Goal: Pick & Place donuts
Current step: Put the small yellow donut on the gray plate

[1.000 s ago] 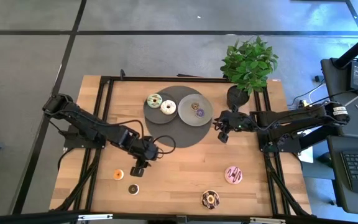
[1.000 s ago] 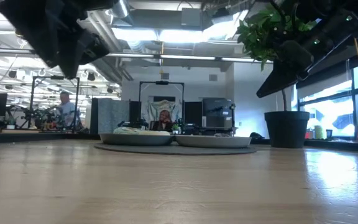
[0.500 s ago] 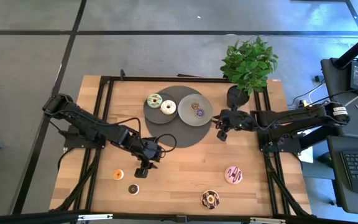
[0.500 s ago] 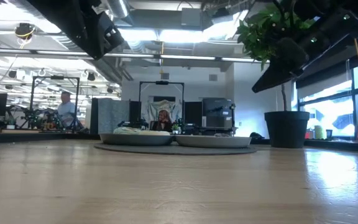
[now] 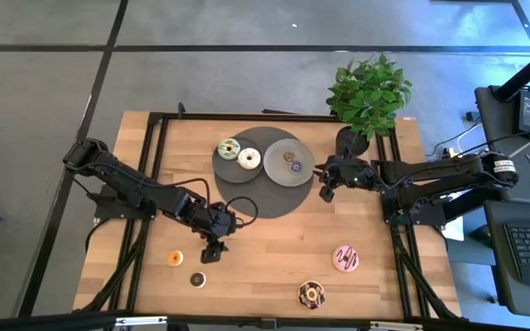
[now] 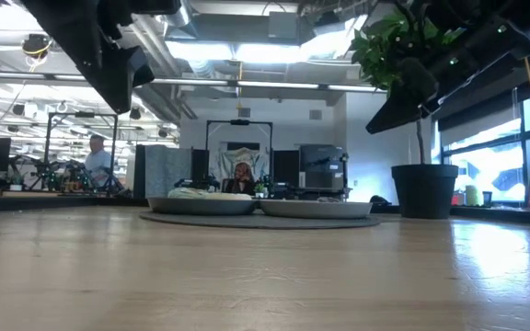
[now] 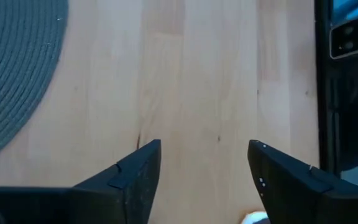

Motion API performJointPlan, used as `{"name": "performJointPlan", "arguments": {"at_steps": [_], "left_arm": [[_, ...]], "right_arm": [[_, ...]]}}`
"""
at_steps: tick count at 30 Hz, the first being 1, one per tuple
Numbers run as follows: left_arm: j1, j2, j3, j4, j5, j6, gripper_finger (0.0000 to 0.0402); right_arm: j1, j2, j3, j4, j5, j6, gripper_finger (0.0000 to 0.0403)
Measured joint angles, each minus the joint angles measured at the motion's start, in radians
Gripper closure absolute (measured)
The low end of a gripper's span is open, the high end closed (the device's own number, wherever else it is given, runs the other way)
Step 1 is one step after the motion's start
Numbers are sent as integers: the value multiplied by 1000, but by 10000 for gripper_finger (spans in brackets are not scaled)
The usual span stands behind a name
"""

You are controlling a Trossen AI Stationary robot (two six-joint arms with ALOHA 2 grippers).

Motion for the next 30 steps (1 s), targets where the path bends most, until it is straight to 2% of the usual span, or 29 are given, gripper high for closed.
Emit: {"name": "performJointPlan", "arguments": {"at_steps": [3,7,12,30], "left_arm": [[0,0,0,-39,-11,3,167],[-11,0,0,-225,-19,37,175],[-62,0,-21,-367,3,-19,189],[-311,1,-111,-375,10,-85,239]], "right_arm": [[0,0,0,0,0,-1,317],[0,0,0,4,0,-1,317],[0,0,0,5,-1,14,317],[0,0,0,5,-3,28,317]]}}
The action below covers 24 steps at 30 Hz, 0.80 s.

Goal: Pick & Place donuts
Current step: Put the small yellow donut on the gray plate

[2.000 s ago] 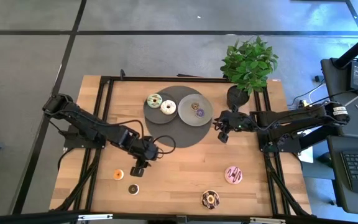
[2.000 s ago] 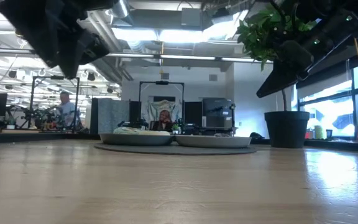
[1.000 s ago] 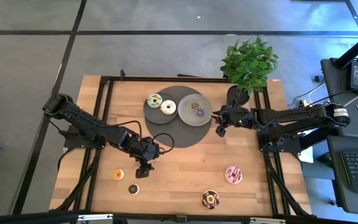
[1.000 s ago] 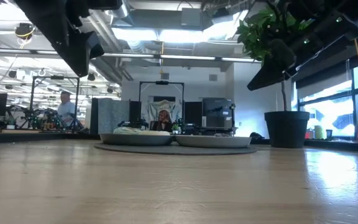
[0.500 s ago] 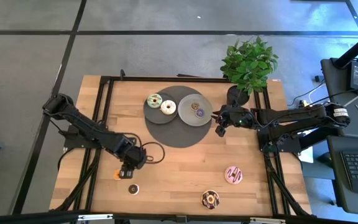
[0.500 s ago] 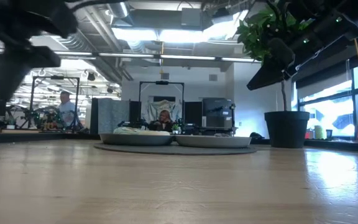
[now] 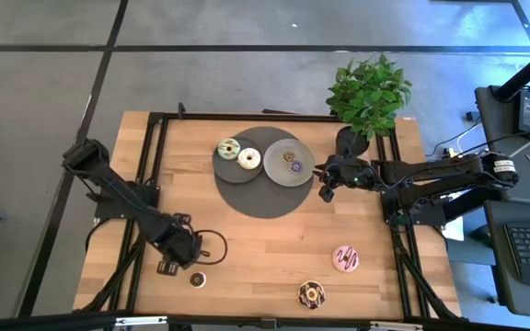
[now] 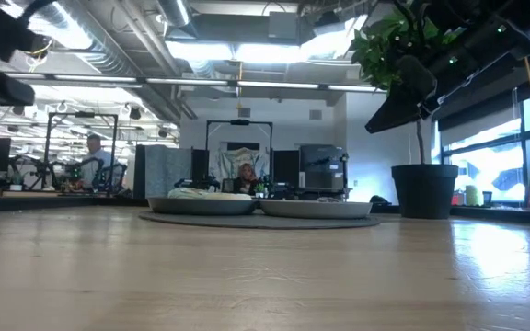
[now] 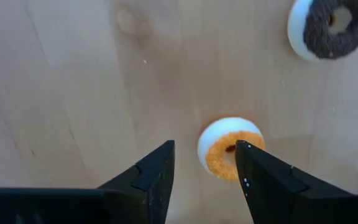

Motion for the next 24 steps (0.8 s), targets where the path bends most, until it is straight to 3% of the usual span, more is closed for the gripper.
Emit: {"name": "performJointPlan", "arguments": {"at_steps": [12,24], "left_arm": [[-21,0,-56,66,19,-23,262],[-36,77,-56,75,46,80,263]], "right_arm": [[0,0,0,0,0,-1,317],[0,0,0,-1,0,-3,317]]}}
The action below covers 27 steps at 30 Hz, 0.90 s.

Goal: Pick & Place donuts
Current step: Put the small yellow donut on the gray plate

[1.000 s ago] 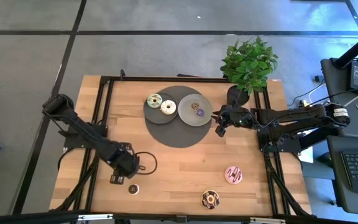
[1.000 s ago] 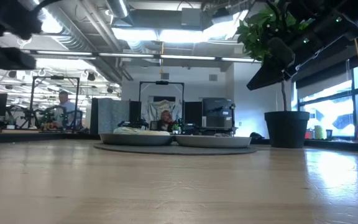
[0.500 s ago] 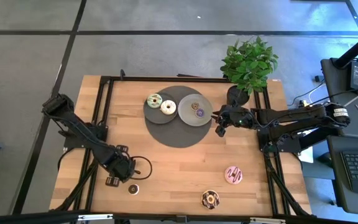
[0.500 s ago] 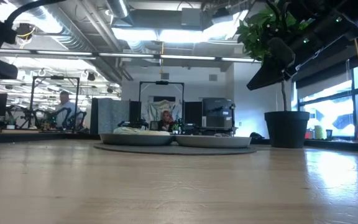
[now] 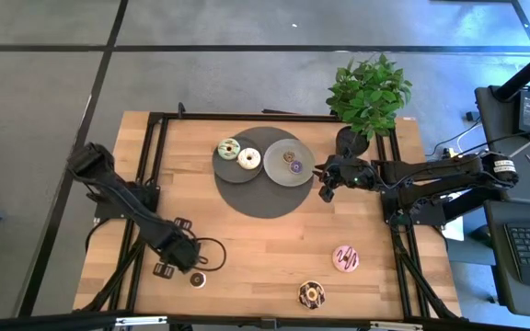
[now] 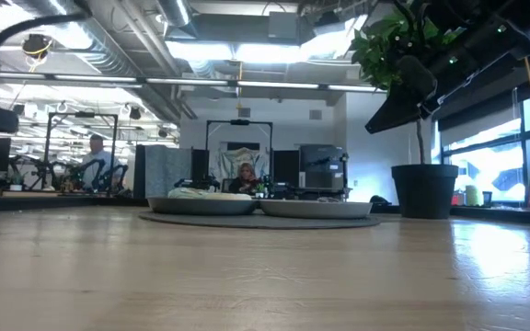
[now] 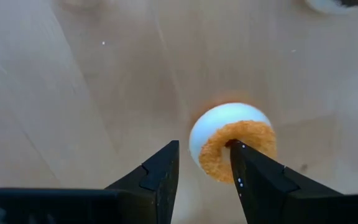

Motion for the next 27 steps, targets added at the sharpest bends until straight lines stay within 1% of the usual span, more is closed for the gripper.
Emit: {"name": "performJointPlan", "arguments": {"at_steps": [5,13,17,23,25,27], "left_arm": [[0,29,0,-1,0,3,263],[0,31,0,0,7,36,269],[0,31,0,5,7,36,292],[2,31,0,8,9,20,337],[9,31,0,12,38,6,351],[23,31,0,17,98,-10,366]], "right_arm": [[0,0,0,0,0,0,317],[0,0,0,0,0,-1,317],[0,0,0,0,0,-4,317],[0,0,0,0,0,-9,317],[0,0,0,0,0,-31,317],[0,0,0,0,1,-53,317]]}}
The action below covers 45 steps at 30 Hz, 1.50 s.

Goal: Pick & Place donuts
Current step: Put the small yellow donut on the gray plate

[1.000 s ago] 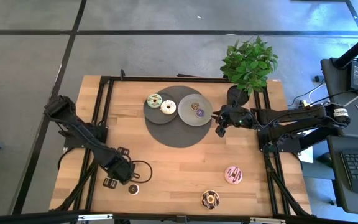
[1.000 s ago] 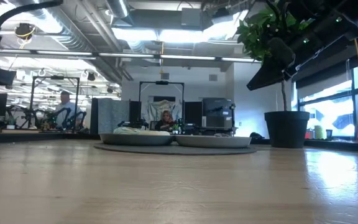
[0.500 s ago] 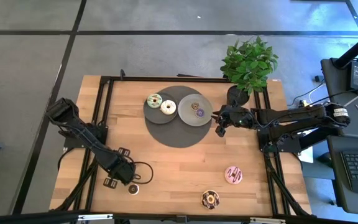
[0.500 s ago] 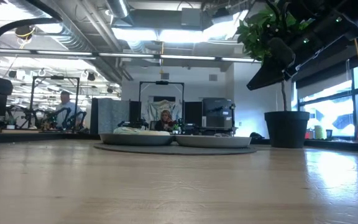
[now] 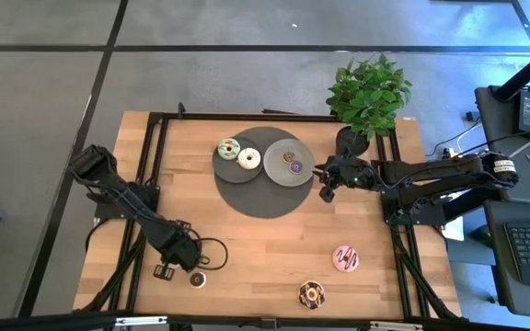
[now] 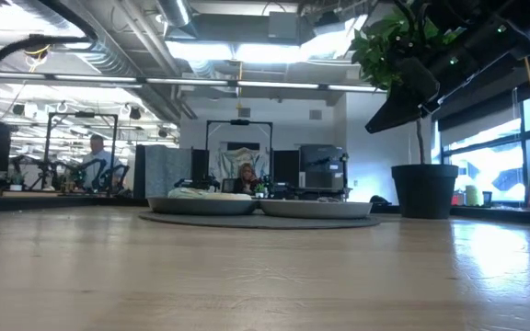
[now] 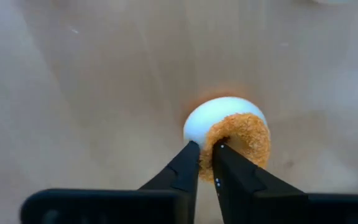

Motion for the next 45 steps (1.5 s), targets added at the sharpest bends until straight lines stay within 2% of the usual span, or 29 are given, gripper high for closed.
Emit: {"name": "performJointPlan", "arguments": {"at_steps": [5,8,12,16,19,22,25,29,33,37,42,45], "left_arm": [[71,0,0,27,126,-102,395],[136,0,4,56,125,-161,394],[249,0,48,98,114,-164,396],[379,0,118,152,38,-157,396],[483,0,170,224,-56,-79,396],[577,0,208,357,-179,51,397],[673,6,213,526,-285,109,397],[795,38,215,668,-309,237,397],[885,123,247,754,-285,271,398],[937,243,372,702,-281,327,398],[977,380,555,468,-271,343,398],[993,441,626,428,-242,346,398]], "right_arm": [[0,0,0,2,1,-4,317],[0,0,0,3,1,-4,317],[0,0,0,7,1,-46,317],[0,0,0,8,1,-56,317],[0,0,0,7,1,-56,317],[0,0,0,7,13,-48,317],[0,0,0,2,25,-48,317],[0,-4,0,1,27,-54,317],[-3,-5,1,1,32,-88,317],[-17,-6,1,7,49,-103,317],[-29,-6,1,-12,47,-101,317],[-31,-6,1,-17,47,-102,317]]}}
